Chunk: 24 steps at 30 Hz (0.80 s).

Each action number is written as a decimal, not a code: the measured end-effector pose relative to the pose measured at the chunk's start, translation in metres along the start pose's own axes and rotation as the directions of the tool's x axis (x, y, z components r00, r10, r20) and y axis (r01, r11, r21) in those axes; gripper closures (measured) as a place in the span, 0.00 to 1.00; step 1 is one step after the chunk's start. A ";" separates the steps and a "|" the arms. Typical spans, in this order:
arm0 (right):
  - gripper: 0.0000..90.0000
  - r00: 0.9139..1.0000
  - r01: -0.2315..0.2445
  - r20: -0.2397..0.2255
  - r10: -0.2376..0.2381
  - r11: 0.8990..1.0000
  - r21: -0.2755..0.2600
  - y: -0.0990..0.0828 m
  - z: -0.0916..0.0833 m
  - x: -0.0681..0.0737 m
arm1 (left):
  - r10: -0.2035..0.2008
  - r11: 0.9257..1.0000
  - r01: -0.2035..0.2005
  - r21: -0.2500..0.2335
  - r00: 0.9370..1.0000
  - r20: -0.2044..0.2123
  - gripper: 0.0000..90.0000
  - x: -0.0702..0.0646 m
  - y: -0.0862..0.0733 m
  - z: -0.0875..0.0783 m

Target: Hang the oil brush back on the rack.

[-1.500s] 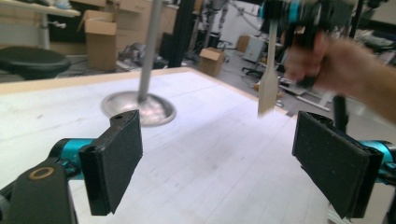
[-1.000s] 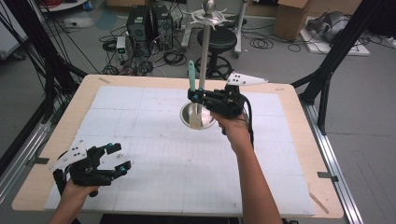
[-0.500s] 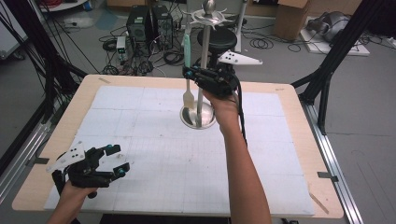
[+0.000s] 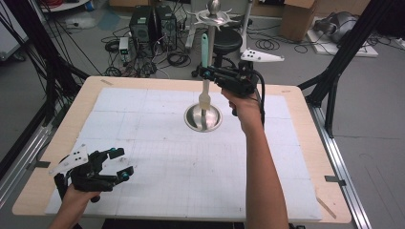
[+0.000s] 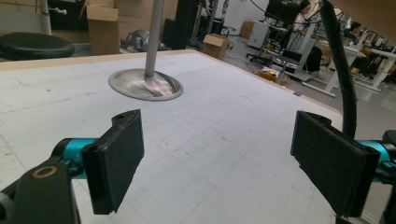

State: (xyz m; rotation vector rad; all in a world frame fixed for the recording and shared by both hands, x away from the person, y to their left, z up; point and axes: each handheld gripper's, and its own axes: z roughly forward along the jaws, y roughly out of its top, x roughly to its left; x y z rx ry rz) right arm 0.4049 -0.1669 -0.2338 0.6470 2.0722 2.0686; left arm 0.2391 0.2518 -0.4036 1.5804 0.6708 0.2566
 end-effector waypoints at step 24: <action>0.93 0.998 -0.049 -0.042 0.047 0.998 -0.049 0.005 -0.016 -0.029 | -0.001 1.000 0.001 0.004 1.000 0.006 0.20 0.000 0.000 0.000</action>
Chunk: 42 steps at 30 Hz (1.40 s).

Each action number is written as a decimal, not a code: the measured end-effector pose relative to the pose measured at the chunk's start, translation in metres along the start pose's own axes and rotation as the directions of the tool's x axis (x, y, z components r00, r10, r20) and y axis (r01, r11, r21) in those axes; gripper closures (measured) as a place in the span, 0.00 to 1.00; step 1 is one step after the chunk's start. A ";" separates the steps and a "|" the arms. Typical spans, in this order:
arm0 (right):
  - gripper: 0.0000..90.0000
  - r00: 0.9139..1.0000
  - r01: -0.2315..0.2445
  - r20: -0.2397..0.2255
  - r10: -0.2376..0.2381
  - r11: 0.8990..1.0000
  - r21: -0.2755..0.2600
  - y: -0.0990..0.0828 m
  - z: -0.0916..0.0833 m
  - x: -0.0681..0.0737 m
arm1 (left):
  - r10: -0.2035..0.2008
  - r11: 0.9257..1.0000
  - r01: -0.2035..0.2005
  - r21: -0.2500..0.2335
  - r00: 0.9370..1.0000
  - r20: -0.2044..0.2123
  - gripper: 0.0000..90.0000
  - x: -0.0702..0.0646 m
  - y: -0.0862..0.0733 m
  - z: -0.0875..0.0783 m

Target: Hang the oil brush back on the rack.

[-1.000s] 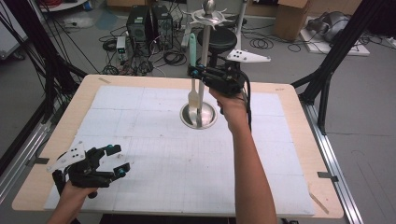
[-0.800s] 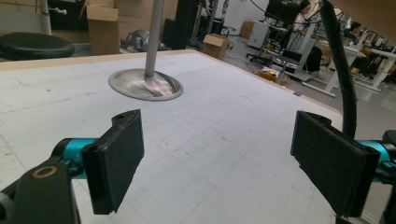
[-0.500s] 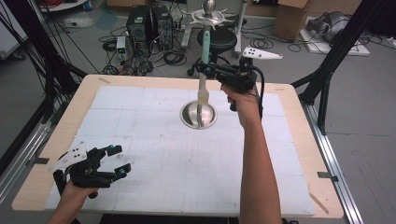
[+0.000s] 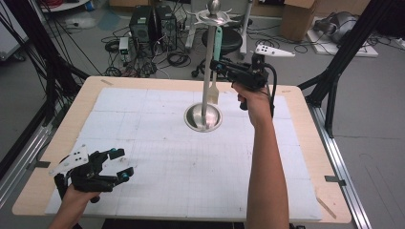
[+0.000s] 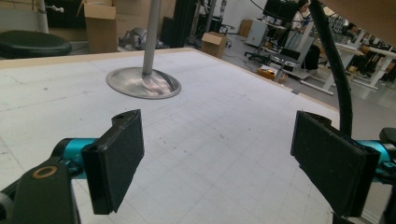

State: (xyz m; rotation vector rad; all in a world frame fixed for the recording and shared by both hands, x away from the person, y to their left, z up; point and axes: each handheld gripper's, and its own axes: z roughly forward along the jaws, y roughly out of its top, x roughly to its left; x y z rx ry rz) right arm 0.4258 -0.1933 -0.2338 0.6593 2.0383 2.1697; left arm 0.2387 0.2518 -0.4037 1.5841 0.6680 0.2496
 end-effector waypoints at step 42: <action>0.93 0.999 0.010 0.041 -0.012 0.998 0.060 0.004 0.013 -0.005 | -0.009 1.000 0.009 0.000 1.000 0.009 0.20 0.000 0.000 0.000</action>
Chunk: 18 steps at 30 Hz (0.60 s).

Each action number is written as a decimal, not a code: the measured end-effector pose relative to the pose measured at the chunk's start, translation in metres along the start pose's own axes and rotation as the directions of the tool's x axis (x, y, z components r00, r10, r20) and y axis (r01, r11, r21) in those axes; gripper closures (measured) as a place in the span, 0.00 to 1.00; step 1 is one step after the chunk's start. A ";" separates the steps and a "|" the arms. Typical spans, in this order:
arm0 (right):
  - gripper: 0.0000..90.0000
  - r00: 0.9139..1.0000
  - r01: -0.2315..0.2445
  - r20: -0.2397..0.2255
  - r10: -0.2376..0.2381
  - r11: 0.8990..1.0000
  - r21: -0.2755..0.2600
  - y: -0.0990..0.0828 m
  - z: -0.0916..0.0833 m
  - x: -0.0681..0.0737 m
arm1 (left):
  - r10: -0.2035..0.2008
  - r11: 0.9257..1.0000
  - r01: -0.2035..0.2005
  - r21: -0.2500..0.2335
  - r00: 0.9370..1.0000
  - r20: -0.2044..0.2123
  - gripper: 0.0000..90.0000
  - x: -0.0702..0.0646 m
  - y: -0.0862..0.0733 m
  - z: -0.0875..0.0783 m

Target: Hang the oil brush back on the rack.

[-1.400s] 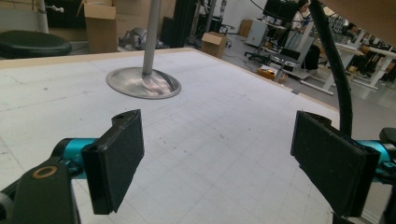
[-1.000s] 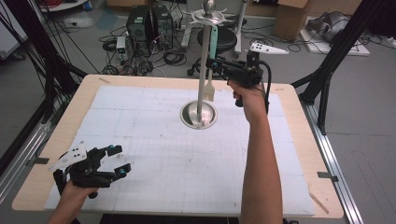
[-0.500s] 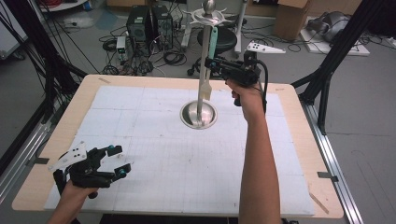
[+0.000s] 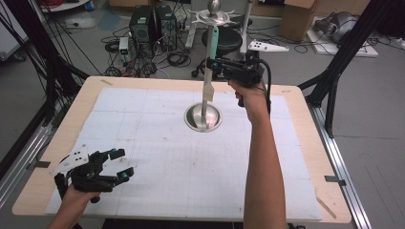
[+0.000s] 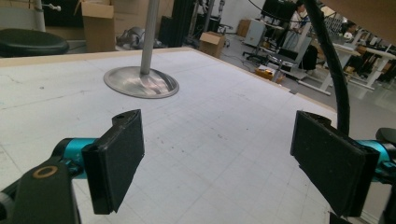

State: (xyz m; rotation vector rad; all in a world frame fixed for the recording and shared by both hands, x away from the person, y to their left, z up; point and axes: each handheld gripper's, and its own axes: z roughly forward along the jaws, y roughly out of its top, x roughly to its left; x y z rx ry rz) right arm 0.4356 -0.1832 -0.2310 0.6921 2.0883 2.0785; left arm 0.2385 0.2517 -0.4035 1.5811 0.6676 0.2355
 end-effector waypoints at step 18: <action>0.56 0.992 0.006 0.126 -0.010 0.999 0.033 0.000 -0.006 0.004 | 0.000 1.000 0.000 -0.003 1.000 -0.001 0.20 0.000 0.000 -0.001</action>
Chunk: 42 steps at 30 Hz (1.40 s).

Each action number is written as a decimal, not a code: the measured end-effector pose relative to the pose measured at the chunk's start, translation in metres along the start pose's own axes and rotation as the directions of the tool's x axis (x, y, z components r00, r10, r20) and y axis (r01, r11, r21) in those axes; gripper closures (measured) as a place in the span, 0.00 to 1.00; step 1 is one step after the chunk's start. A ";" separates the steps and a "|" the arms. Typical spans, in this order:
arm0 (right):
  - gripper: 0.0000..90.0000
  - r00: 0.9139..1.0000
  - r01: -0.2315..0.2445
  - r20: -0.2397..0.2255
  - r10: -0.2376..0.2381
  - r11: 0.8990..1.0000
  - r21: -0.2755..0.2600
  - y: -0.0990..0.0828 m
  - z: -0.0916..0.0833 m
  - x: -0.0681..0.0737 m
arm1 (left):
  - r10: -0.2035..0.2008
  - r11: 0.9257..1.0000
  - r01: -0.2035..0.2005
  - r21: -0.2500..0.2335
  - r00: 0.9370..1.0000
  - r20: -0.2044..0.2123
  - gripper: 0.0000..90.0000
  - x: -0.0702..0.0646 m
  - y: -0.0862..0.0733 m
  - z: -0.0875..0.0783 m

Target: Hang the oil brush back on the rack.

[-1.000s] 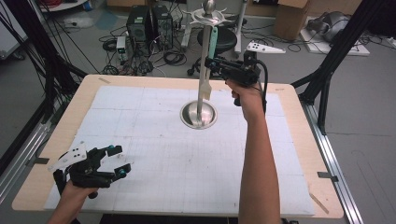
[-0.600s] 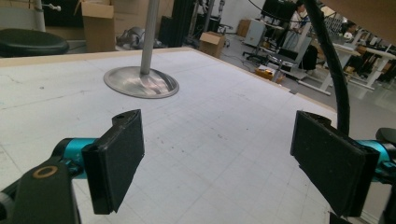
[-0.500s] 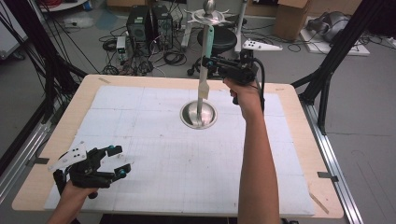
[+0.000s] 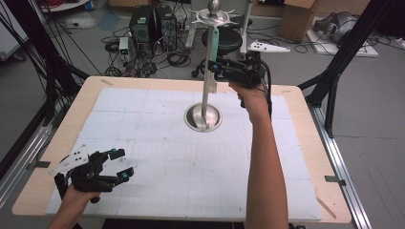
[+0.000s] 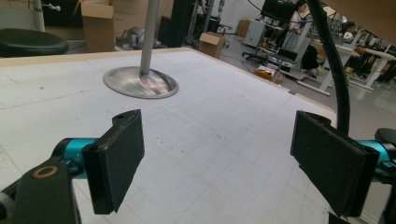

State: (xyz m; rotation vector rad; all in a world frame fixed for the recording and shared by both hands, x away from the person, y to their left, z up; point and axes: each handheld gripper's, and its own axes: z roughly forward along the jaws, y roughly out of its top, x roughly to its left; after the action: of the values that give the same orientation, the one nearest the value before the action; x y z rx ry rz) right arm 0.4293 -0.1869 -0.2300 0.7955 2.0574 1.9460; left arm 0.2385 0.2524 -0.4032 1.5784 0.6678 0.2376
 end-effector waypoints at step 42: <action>0.18 0.856 0.078 0.496 -0.145 0.985 0.153 -0.202 -0.177 0.086 | 0.005 0.999 -0.009 -0.031 0.993 -0.121 0.20 0.004 -0.003 -0.003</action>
State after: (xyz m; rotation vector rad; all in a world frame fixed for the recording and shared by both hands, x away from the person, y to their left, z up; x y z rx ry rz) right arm 0.2212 -0.2943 -0.3869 1.0546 1.8598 1.3597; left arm 0.2391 0.2574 -0.4066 1.5452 0.7492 0.3499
